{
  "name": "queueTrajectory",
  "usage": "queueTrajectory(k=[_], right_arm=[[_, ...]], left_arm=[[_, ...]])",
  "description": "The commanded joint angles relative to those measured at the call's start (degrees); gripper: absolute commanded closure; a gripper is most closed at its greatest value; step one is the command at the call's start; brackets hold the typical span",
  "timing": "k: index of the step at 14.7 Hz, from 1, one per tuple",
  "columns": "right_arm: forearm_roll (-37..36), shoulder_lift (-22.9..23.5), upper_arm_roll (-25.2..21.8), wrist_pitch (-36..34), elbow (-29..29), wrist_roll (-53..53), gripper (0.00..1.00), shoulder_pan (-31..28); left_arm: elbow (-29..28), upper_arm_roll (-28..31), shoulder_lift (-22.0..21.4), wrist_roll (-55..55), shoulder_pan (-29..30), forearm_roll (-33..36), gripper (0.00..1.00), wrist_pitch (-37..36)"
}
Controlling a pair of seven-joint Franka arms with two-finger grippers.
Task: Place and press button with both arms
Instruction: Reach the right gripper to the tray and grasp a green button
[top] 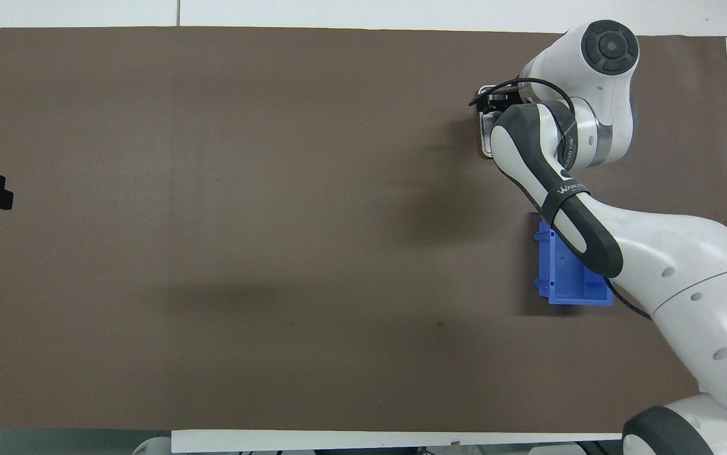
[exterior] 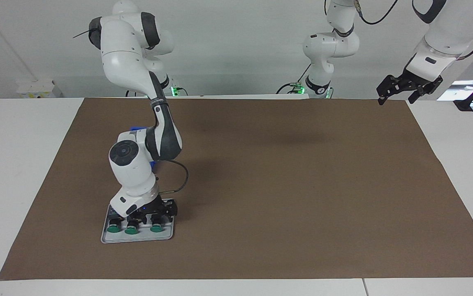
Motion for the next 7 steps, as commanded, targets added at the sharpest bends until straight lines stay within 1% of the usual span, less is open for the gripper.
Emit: queueTrajectory(k=[1, 2, 4, 5, 6, 7], right_arm=[[-0.6, -0.5, 0.5, 2.1, -2.5, -1.6, 0.13, -0.9], [-0.6, -0.5, 0.5, 3.2, -3.3, -2.2, 0.18, -0.8], [-0.6, -0.5, 0.5, 2.4, -3.4, -2.3, 0.32, -0.8], [-0.5, -0.6, 0.5, 1.4, -3.4, -2.3, 0.37, -0.8], [-0.6, -0.8, 0.5, 0.1, -3.3, -2.3, 0.45, -0.8], [-0.5, -0.8, 0.4, -0.7, -3.3, -2.3, 0.60, -0.6]], left_arm=[[-1.6, 0.3, -1.5, 0.7, -0.4, -0.1, 0.00, -0.2], [-1.8, 0.3, -1.5, 0.7, -0.4, -0.1, 0.00, -0.2], [-2.3, 0.3, -1.9, 0.7, -0.4, -0.1, 0.00, -0.1], [-2.4, 0.3, -1.9, 0.7, -0.4, -0.1, 0.00, 0.0], [-2.4, 0.3, -1.9, 0.7, -0.4, -0.1, 0.00, 0.0], [-2.4, 0.3, -1.9, 0.6, -0.4, -0.1, 0.00, 0.1]])
